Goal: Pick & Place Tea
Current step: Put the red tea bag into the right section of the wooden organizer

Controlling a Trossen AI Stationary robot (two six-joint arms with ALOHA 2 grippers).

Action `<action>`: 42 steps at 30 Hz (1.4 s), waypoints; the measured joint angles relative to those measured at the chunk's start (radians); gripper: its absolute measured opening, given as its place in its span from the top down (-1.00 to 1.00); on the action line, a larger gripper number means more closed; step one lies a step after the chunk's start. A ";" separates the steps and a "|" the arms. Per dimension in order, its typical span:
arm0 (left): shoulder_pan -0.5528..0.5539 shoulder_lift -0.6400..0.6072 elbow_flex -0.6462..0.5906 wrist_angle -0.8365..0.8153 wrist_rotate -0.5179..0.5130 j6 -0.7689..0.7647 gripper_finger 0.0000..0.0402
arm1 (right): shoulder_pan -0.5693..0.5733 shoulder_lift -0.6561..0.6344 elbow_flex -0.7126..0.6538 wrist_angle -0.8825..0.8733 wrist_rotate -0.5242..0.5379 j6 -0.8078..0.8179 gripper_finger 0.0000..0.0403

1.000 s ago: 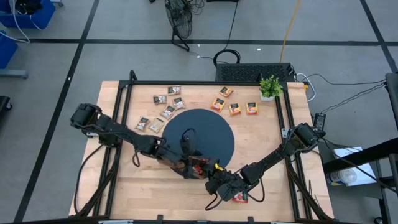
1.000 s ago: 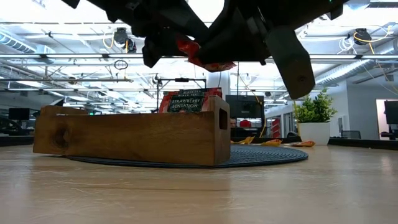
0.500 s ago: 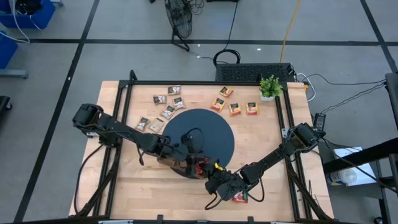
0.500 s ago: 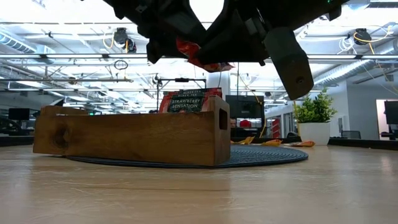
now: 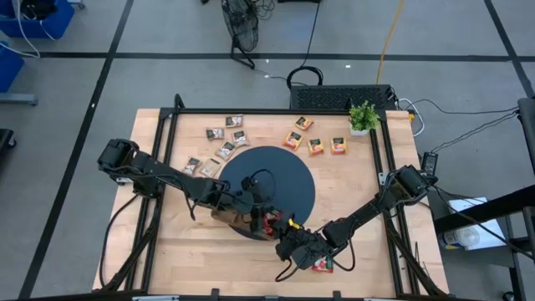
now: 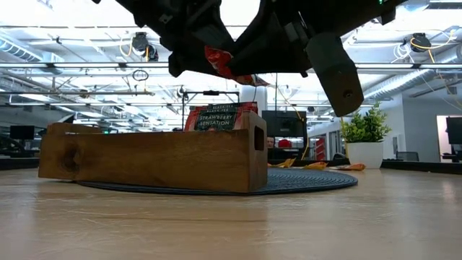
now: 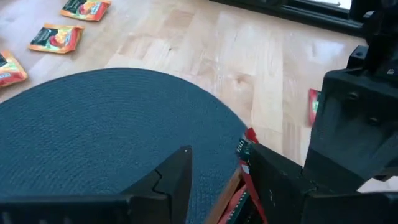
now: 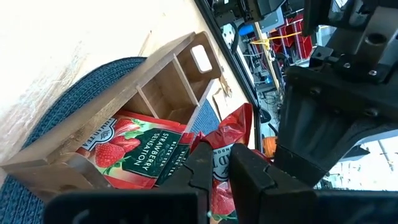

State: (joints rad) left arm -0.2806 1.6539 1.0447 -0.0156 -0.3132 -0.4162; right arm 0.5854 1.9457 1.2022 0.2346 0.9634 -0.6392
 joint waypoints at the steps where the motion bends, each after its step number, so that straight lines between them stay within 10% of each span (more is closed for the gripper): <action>1: 0.000 0.000 0.000 0.007 0.011 -0.005 0.20 | 0.000 0.000 0.000 0.000 0.000 0.000 0.88; 13: 0.000 0.000 0.000 0.047 0.134 -0.009 0.23 | 0.001 0.000 0.000 0.001 0.000 -0.001 0.88; 24: 0.002 0.000 0.000 0.043 0.128 0.090 0.95 | 0.005 0.000 0.000 0.001 0.002 0.008 0.84; 42: -0.146 -0.227 -0.022 -0.040 -0.195 0.525 0.99 | 0.080 -0.026 0.000 0.246 0.001 0.229 0.67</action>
State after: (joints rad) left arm -0.4261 1.4264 1.0225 -0.0554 -0.5083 0.1087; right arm 0.6659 1.9193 1.2022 0.4806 0.9642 -0.4101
